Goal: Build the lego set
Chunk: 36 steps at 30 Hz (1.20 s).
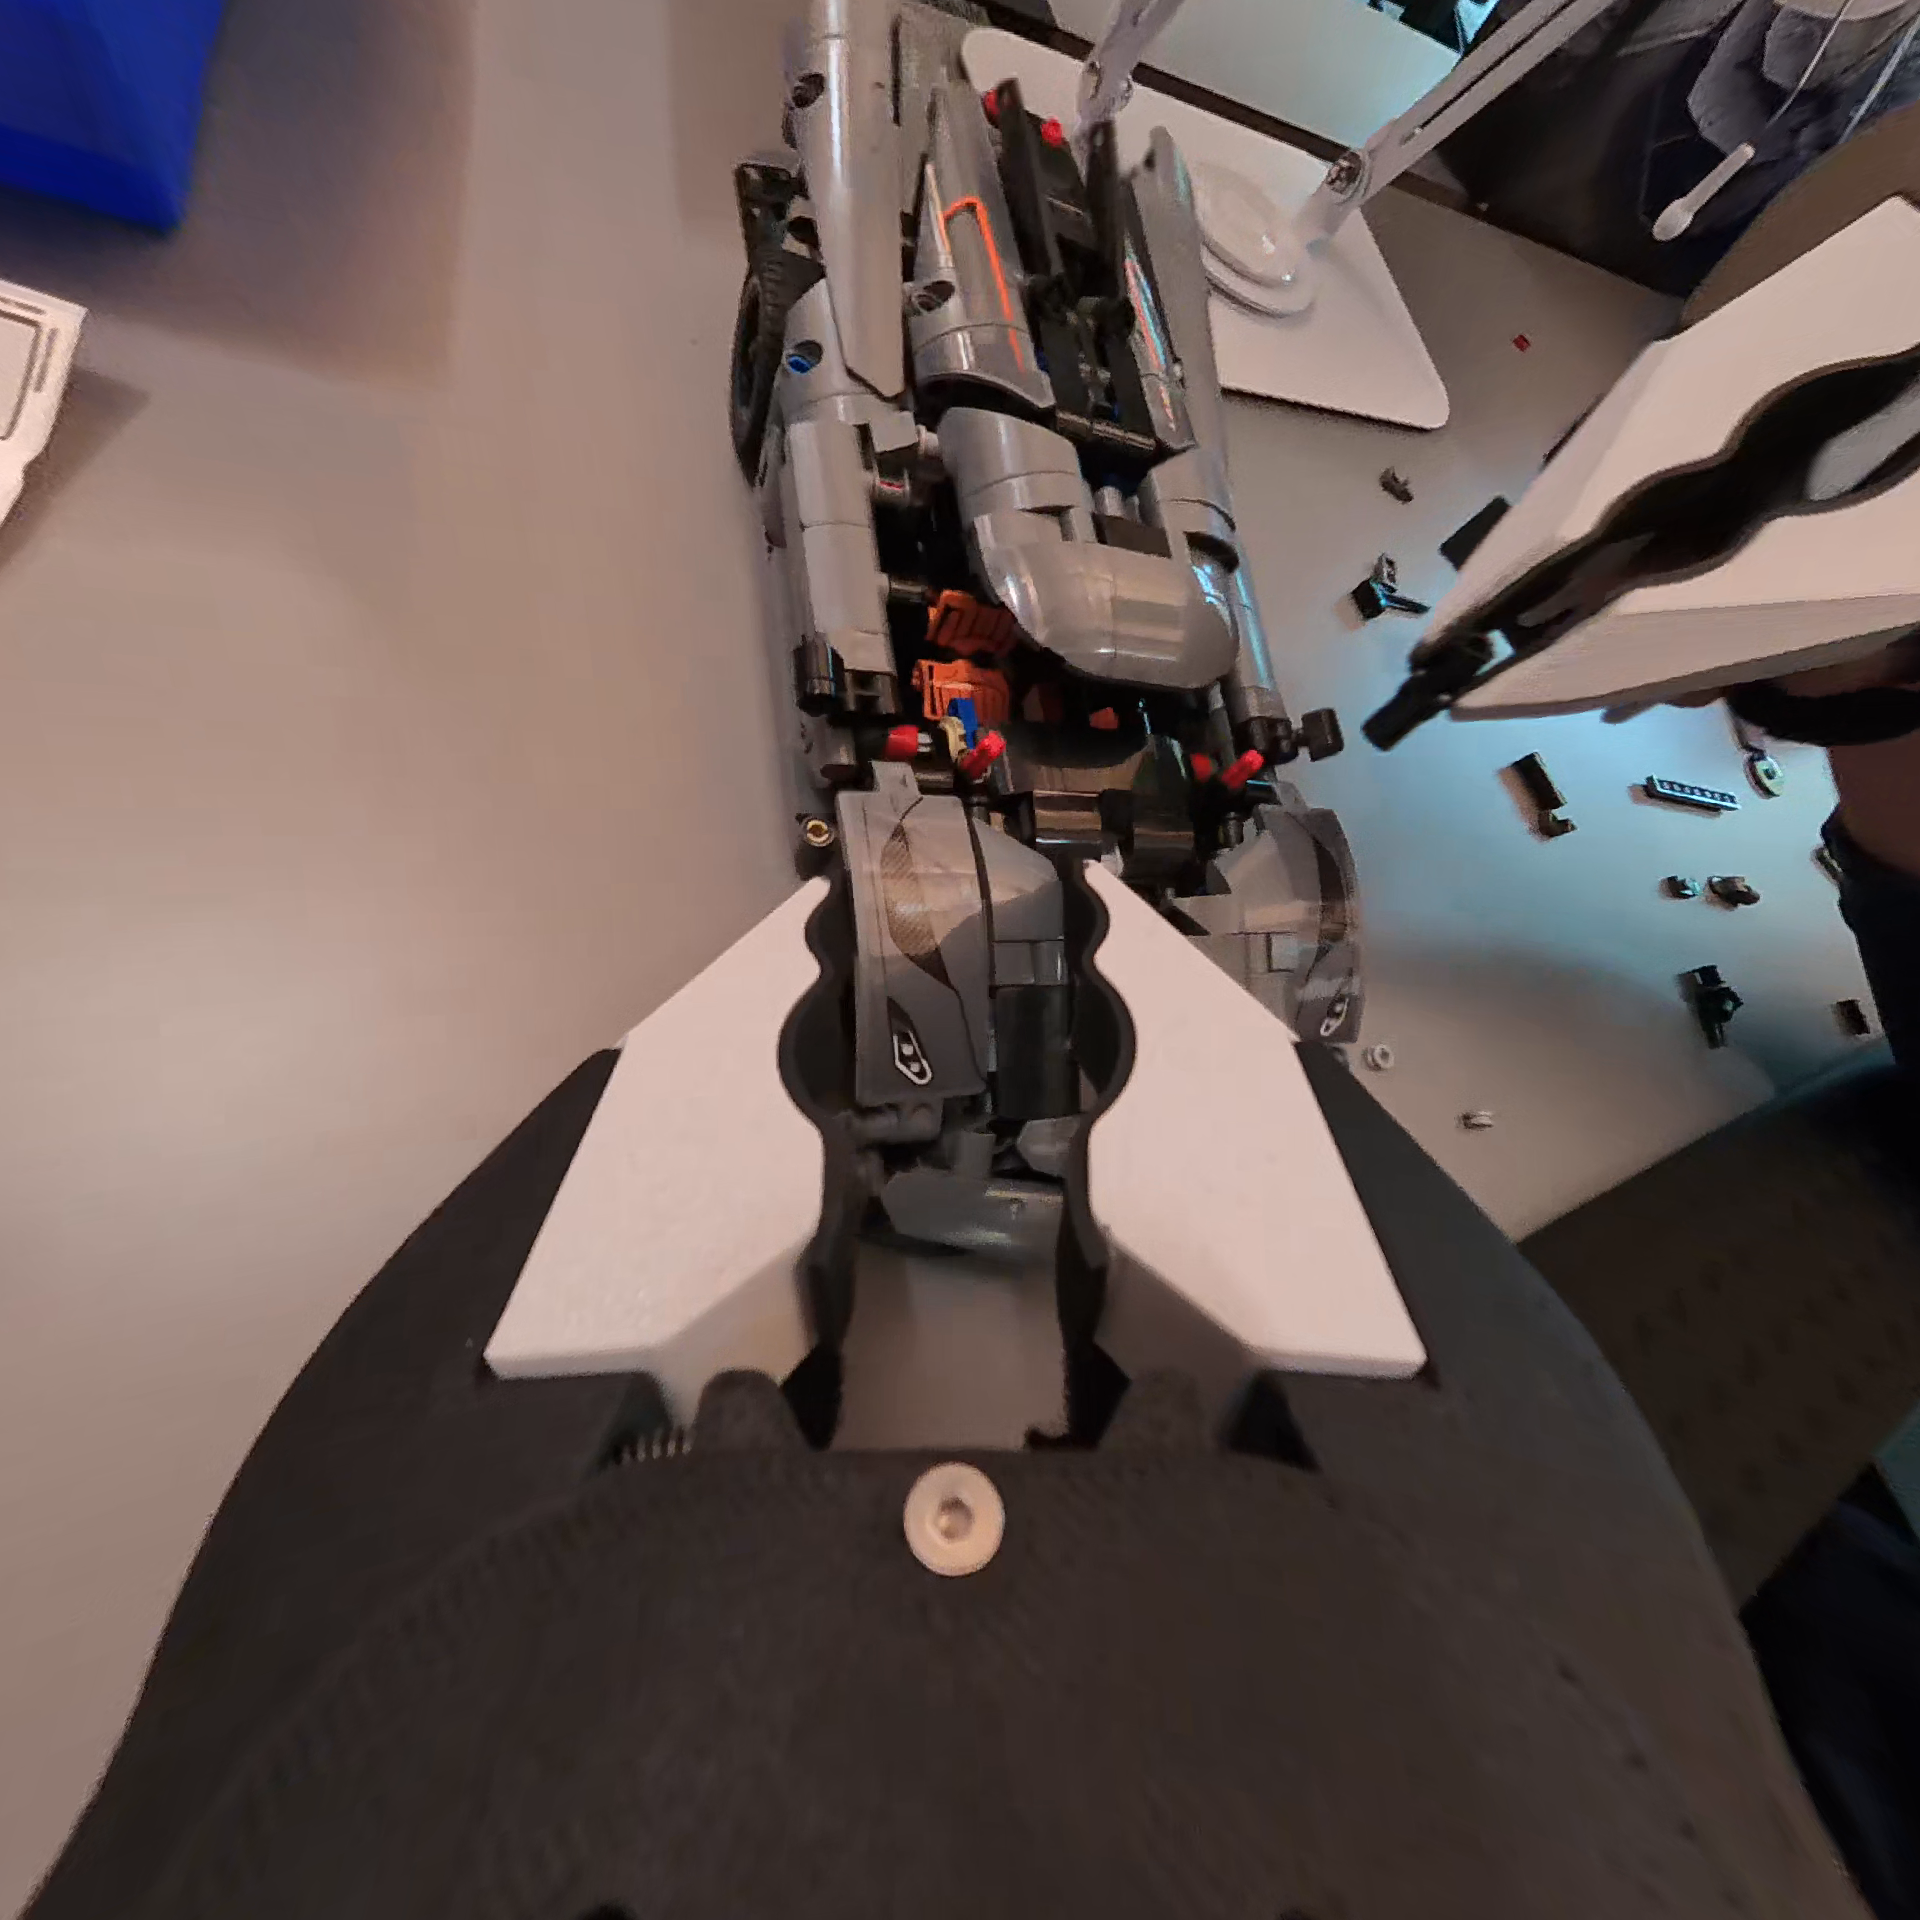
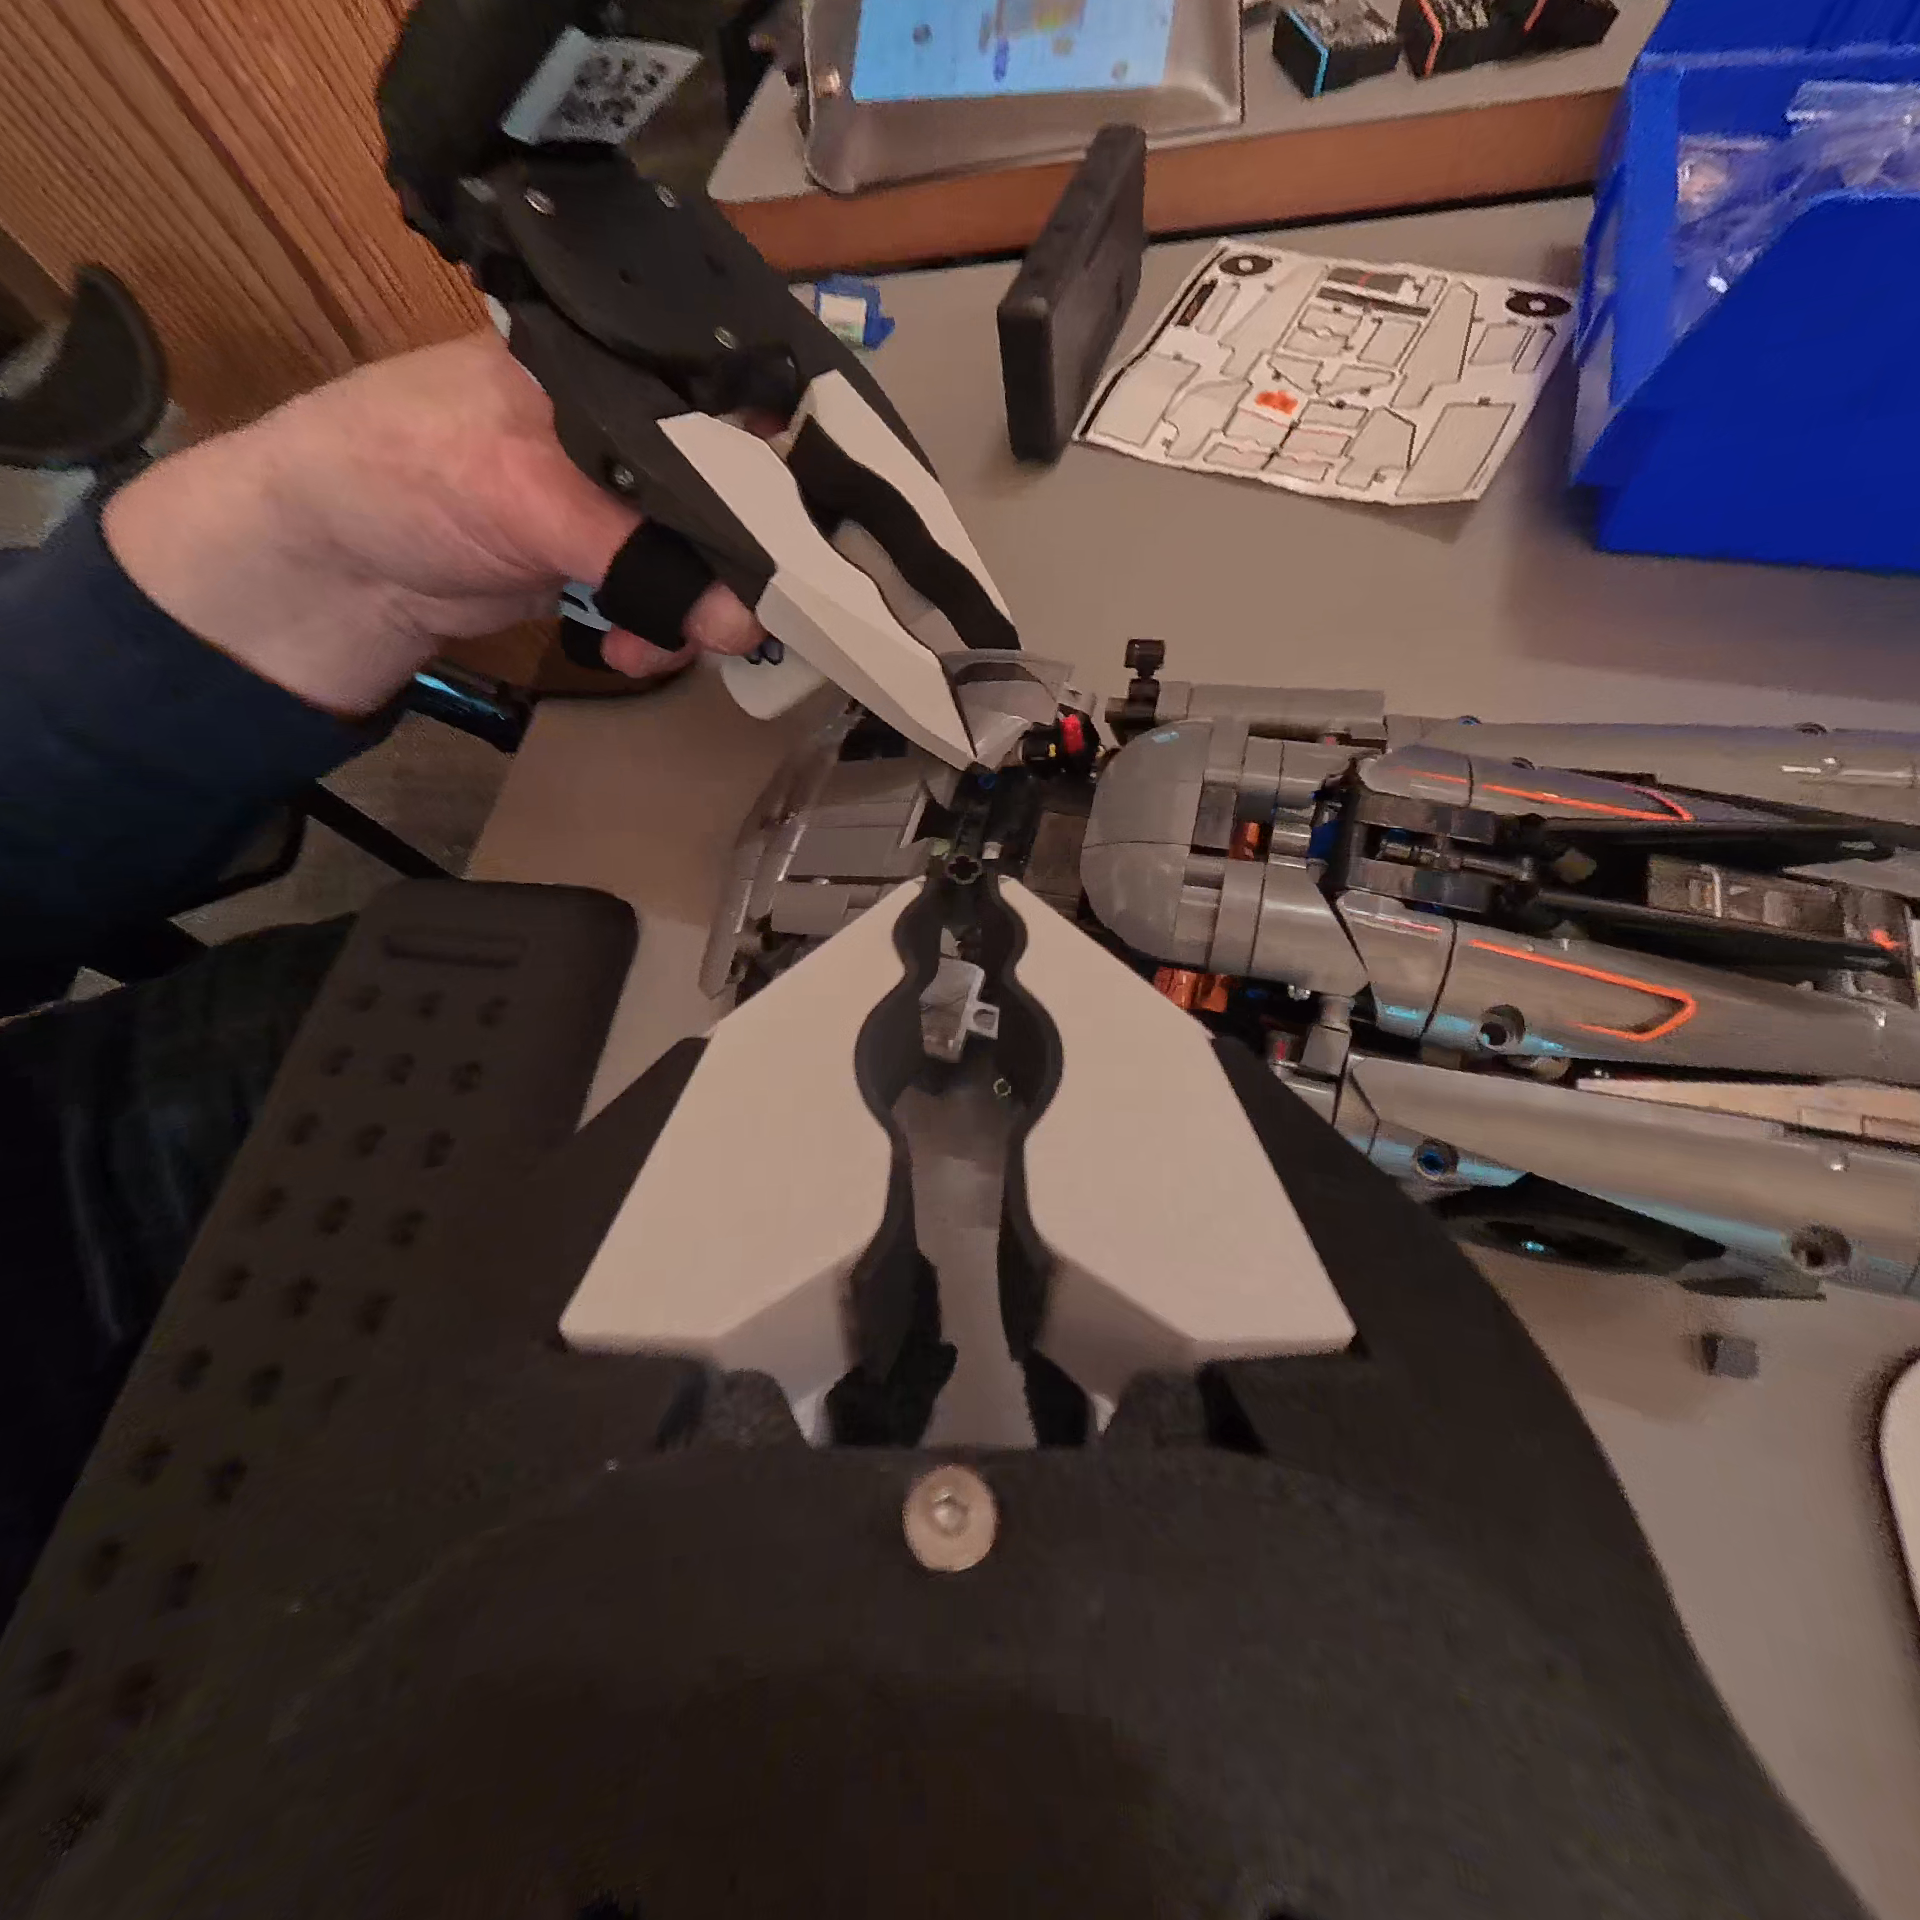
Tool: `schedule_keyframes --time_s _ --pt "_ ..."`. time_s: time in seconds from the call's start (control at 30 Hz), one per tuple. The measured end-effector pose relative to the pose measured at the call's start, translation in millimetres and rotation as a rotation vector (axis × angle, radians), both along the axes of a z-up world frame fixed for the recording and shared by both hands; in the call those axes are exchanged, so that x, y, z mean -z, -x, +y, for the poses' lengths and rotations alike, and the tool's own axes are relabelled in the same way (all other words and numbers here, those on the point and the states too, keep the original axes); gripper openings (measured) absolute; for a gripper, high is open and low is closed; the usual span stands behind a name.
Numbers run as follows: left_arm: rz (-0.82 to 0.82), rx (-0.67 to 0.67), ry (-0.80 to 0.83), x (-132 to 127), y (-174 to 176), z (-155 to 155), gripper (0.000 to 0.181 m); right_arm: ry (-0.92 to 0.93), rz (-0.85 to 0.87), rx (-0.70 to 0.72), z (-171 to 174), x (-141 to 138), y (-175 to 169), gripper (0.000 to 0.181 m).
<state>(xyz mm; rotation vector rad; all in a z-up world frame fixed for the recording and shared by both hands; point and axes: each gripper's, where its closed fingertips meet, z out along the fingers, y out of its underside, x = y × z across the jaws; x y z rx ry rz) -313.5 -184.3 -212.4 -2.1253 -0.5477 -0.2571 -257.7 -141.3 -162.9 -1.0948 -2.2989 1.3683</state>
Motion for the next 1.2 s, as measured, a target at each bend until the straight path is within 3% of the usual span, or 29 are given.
schedule_keyframes --time_s 0.3,1.2 --pt "-0.022 0.055 -0.009 -1.7 -32.3 16.8 0.034 -0.046 -0.031 0.039 27.6 8.8 -1.0 0.005" --pt "-0.018 0.071 -0.139 0.1 -36.0 25.7 0.035 -0.135 -0.056 0.029 44.4 25.0 -5.6 0.004"
